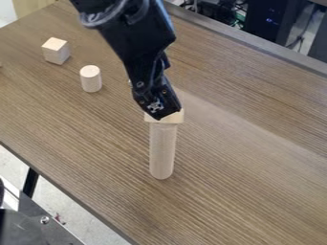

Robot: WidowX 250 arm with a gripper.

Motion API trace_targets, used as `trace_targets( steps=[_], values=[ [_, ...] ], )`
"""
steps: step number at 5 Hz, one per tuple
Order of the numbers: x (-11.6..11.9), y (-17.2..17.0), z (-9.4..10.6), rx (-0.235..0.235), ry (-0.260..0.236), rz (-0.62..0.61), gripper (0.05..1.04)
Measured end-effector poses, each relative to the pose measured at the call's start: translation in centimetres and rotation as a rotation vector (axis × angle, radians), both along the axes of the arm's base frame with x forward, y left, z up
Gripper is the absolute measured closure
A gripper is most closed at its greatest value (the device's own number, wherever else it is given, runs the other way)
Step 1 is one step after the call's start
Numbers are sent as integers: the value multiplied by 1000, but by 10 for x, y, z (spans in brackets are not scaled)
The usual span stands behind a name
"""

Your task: Put the cylinder in the cylindrical hole

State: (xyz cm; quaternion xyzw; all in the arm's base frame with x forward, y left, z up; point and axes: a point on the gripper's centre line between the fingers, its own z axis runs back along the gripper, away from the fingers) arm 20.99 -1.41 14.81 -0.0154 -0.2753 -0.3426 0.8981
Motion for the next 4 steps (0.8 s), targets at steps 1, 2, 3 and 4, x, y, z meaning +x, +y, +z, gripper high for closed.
trace_targets(
  steps=[1,2,3,4],
  values=[
    [-4,-1,-5,-1,17,-2,83],
    [-9,-4,2,0,-7,-10,83],
    [-15,-6,2,3,-10,-10,83],
    [-18,-9,1,8,-11,-23,83]
  ],
)
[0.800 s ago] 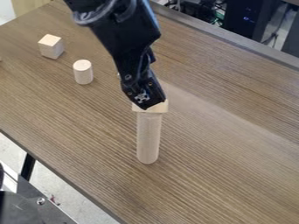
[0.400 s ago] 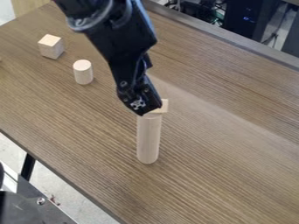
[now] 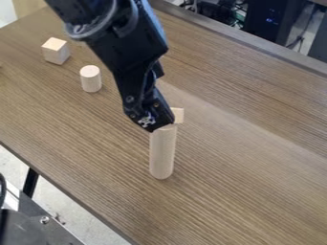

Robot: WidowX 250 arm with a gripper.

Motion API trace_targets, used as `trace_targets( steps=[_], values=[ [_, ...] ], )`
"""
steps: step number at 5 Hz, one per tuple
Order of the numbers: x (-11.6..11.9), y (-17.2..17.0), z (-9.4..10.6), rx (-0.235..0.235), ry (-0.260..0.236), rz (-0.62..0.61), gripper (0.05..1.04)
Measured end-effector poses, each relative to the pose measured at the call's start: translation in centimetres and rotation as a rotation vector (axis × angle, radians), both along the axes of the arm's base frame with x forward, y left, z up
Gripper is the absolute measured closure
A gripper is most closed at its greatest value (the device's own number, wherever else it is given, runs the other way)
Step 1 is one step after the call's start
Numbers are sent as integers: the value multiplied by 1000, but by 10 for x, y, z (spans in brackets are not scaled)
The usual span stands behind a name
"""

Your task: Put the cylinder in the cylindrical hole

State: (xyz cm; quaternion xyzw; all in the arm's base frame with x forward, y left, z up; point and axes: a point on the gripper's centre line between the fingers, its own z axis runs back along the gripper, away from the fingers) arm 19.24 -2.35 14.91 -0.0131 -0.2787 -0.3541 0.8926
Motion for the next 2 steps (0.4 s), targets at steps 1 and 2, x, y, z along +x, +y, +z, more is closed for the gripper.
trace_targets(
  steps=[1,2],
  values=[
    [2,-7,-6,-2,-2,-21,83],
    [11,-11,-17,2,18,-20,83]
  ],
)
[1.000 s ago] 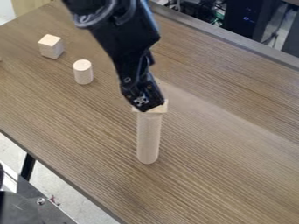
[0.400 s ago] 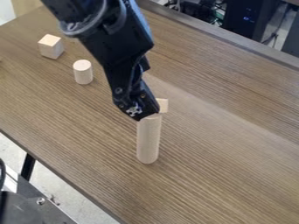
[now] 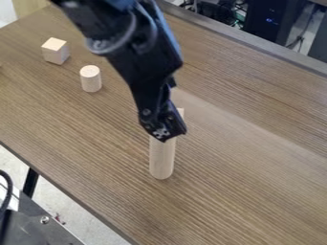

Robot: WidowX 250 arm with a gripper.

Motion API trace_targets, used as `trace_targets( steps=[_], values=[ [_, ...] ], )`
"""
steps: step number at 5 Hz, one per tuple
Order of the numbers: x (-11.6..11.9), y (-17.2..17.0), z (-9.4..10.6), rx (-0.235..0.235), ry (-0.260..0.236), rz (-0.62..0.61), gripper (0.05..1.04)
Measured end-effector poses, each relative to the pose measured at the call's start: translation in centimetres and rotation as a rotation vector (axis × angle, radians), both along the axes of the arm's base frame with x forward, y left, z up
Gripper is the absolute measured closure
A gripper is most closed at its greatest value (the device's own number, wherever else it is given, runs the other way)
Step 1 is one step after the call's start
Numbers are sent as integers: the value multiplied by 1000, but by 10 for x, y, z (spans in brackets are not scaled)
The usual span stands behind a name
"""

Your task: Put the cylinder in the cylindrical hole

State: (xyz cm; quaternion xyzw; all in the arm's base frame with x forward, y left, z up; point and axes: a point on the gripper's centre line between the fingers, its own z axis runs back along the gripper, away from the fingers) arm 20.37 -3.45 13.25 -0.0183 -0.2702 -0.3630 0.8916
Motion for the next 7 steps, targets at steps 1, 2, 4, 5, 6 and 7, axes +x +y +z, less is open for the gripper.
trace_targets(
  steps=[1,2,4,5,6,7],
  values=[
    [5,0,-5,-3,3,9,83],
    [7,-1,-7,-11,11,11,83],
    [5,1,-9,-25,28,17,83],
    [3,0,-2,-26,3,5,114],
    [-1,-2,-4,-35,-15,-8,388],
    [-1,0,-4,-29,-21,-10,692]
  ],
)
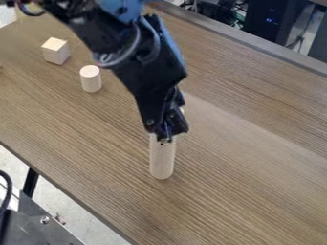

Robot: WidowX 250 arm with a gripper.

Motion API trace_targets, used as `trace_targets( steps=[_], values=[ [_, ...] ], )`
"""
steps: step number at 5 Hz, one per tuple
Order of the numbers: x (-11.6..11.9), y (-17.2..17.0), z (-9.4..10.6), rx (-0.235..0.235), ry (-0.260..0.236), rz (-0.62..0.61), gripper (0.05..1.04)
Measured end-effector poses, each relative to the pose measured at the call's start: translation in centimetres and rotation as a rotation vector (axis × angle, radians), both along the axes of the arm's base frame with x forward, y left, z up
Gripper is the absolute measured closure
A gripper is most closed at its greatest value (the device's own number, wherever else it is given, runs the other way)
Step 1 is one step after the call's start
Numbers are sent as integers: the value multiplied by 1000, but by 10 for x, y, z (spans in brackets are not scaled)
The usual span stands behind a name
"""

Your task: Put the cylinder in the cylindrical hole

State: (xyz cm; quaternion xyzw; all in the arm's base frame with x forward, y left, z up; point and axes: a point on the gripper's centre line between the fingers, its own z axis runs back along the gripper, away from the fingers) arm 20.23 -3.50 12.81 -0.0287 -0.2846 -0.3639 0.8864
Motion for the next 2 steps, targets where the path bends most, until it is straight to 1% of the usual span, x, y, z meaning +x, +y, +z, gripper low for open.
trace_targets(
  steps=[1,2],
  values=[
    [0,0,-1,4,-3,0,928],
    [1,1,-5,6,10,-2,1029]
  ],
)
